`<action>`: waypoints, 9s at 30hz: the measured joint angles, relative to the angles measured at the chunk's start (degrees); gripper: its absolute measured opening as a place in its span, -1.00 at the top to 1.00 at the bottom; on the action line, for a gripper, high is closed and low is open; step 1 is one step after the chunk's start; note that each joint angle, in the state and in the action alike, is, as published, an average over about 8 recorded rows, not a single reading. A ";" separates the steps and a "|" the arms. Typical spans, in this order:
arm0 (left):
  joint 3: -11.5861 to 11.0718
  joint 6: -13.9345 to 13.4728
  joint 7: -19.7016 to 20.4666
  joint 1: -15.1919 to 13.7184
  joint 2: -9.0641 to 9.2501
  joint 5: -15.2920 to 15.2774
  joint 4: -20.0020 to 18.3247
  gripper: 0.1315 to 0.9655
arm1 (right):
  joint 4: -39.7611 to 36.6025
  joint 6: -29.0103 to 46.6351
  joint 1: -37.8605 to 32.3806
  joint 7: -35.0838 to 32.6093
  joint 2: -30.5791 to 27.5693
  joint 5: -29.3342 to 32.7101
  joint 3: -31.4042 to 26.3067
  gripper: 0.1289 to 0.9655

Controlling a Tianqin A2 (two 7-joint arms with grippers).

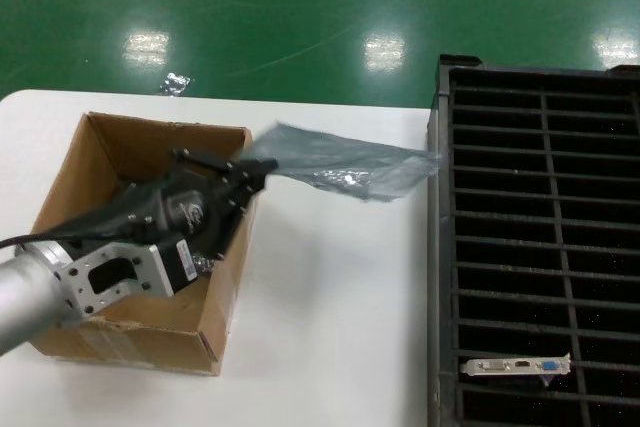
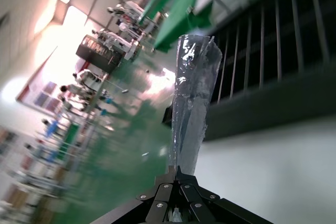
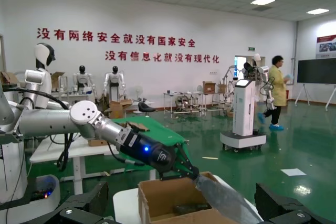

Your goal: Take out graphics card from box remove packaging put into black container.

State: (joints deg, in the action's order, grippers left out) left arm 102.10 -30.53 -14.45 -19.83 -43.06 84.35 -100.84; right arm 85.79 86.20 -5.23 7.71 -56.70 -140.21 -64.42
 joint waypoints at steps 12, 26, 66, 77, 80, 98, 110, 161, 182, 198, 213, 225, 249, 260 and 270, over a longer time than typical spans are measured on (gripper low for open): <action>18.90 11.92 29.89 -6.22 -5.23 23.39 3.30 0.98 | 0.01 -0.02 0.00 -0.02 0.00 -0.02 -0.02 -1.00; 37.34 18.18 53.01 -13.23 -1.06 27.06 16.87 0.98 | 0.01 -0.03 0.01 -0.03 -0.02 -0.03 -0.03 -1.00; 28.80 25.91 13.22 -13.45 -11.07 -13.01 6.11 -0.18 | 0.21 -3.11 0.22 -0.32 1.38 1.25 -1.01 -1.00; 23.53 26.37 13.74 -8.99 -5.95 -8.60 6.62 -0.69 | 0.99 -14.39 0.90 -1.33 6.57 6.12 -4.59 -1.00; 21.93 26.56 13.78 -7.63 -4.45 -7.30 6.74 -0.80 | 1.22 -17.77 1.11 -1.63 8.12 7.58 -5.66 -1.00; 12.15 27.76 13.98 0.69 4.74 0.60 7.47 -1.00 | 2.63 -38.48 2.35 -3.47 17.61 16.51 -12.19 -1.00; 5.63 28.56 14.12 6.22 10.85 5.85 7.96 -1.00 | 3.57 -52.27 3.18 -4.69 23.96 22.46 -16.55 -1.00; -9.06 30.36 14.43 18.67 24.59 17.68 9.06 -1.00 | 5.69 -83.31 5.05 -7.45 38.18 35.83 -26.34 -1.00; -9.06 30.36 14.43 18.67 24.59 17.68 9.06 -1.00 | 5.69 -83.31 5.05 -7.45 38.18 35.83 -26.34 -1.00; -9.06 30.36 14.42 18.67 24.59 17.68 9.06 -1.00 | 5.69 -83.31 5.05 -7.45 38.18 35.83 -26.34 -1.00; -9.06 30.36 14.42 18.67 24.59 17.68 9.06 -1.00 | 5.69 -83.31 5.05 -7.45 38.18 35.83 -26.34 -1.00; -9.06 30.36 14.42 18.67 24.59 17.68 9.06 -1.00 | 5.69 -83.31 5.05 -7.45 38.18 35.83 -26.34 -1.00; -9.06 30.36 14.42 18.67 24.59 17.68 9.06 -1.00 | 5.69 -83.31 5.05 -7.45 38.18 35.83 -26.34 -1.00; -9.06 30.36 14.42 18.67 24.59 17.68 9.06 -1.00 | 5.69 -83.31 5.05 -7.45 38.18 35.83 -26.34 -1.00; -9.06 30.36 14.42 18.67 24.59 17.68 9.06 -1.00 | 5.69 -83.31 5.05 -7.45 38.18 35.83 -26.34 -1.00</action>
State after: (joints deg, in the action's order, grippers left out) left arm 93.04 -0.17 -0.03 -1.16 -18.47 102.03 -91.78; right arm 91.48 2.89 -0.17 0.26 -18.52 -104.38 -90.76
